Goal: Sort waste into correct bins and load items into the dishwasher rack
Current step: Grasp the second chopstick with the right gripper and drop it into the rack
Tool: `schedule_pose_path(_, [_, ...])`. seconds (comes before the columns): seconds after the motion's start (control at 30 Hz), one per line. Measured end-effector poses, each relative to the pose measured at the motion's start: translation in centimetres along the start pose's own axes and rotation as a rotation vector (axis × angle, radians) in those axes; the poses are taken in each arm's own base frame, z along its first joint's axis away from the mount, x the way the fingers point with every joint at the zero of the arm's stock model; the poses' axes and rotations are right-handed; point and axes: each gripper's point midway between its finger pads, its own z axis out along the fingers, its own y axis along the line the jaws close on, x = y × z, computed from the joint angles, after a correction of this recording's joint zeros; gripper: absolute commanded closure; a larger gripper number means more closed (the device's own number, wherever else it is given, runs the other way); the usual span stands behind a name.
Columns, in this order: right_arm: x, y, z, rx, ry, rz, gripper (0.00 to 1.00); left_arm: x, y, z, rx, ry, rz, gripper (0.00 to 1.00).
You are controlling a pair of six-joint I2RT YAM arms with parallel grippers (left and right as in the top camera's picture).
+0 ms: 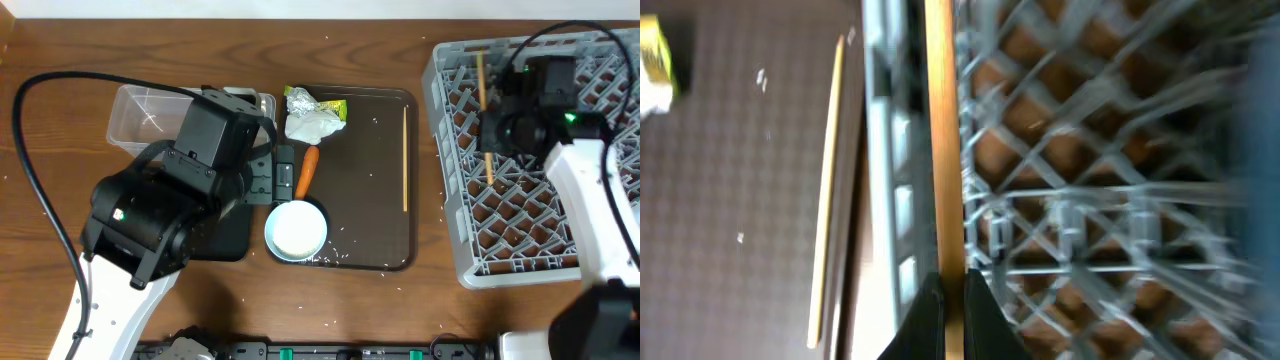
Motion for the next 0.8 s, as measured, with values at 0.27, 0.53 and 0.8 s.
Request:
schedule_pose_path(0.27, [0.9, 1.2, 2.3, -0.026, 0.057, -0.035, 0.64, 0.0, 0.0, 0.0, 0.000, 0.000, 0.000, 0.01])
schedule_pose_path(0.53, [-0.2, 5.6, 0.2, -0.080, -0.026, -0.135, 0.60, -0.1, 0.0, 0.0, 0.001, -0.003, -0.001, 0.01])
schedule_pose_path(0.8, [2.5, 11.8, 2.9, -0.112, 0.074, -0.119, 0.59, -0.1, 0.0, 0.0, 0.001, -0.003, -0.001, 0.01])
